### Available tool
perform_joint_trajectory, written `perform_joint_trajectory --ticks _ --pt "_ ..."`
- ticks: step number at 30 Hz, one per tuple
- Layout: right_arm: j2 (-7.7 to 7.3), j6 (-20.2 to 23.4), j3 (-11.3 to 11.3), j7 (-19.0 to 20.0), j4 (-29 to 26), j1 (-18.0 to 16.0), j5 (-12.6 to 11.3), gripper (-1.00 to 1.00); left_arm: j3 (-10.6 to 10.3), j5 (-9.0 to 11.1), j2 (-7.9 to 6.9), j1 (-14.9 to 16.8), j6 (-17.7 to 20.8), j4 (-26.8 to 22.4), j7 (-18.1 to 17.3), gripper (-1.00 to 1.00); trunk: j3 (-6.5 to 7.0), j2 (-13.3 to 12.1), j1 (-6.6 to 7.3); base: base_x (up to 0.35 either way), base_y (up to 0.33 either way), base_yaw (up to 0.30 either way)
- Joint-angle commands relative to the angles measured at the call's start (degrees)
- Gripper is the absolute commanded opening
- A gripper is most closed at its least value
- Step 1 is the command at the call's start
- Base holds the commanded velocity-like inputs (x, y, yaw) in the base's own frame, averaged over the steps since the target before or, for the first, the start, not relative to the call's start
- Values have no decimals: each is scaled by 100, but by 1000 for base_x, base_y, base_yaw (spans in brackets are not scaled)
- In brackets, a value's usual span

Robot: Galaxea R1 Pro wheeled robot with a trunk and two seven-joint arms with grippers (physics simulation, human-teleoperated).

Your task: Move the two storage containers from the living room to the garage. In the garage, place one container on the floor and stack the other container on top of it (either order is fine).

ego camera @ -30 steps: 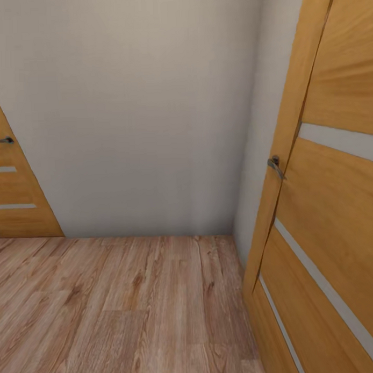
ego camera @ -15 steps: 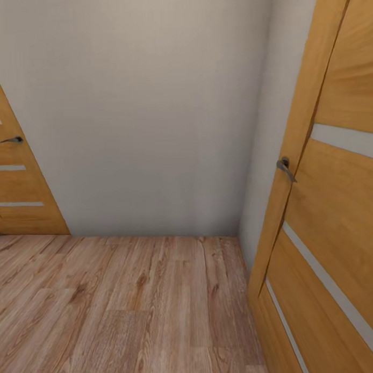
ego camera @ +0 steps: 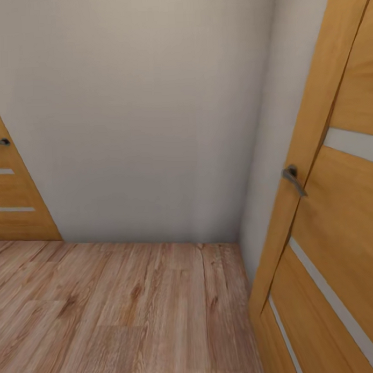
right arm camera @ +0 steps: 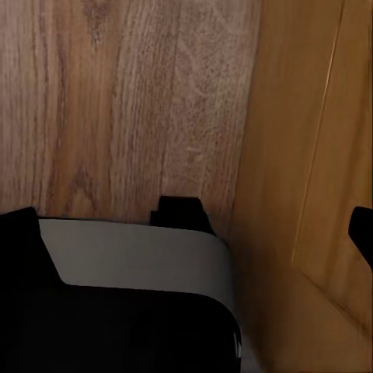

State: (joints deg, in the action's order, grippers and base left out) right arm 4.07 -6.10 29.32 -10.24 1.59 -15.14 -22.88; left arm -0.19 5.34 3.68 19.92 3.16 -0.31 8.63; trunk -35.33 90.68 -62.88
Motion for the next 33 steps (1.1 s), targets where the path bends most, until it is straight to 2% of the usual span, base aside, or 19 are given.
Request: perform_joint_trajectory --ticks 1,14,27,33 --pt "3 -31 48 -4 17 -6 -56 100 -7 58 1 3 18 -4 16 100 -5 2 -3 297 -96 0" --pt "6 -31 48 -4 17 -6 -59 100 -7 63 -14 3 18 -4 17 100 -5 2 -3 97 -16 0" --pt "6 -31 48 -11 17 -7 -59 100 -7 63 -42 3 18 -4 16 100 -5 2 -3 299 0 0" --pt "6 -37 48 -13 17 -6 -59 100 -7 62 -34 3 18 -4 16 100 -5 2 -3 155 0 186"
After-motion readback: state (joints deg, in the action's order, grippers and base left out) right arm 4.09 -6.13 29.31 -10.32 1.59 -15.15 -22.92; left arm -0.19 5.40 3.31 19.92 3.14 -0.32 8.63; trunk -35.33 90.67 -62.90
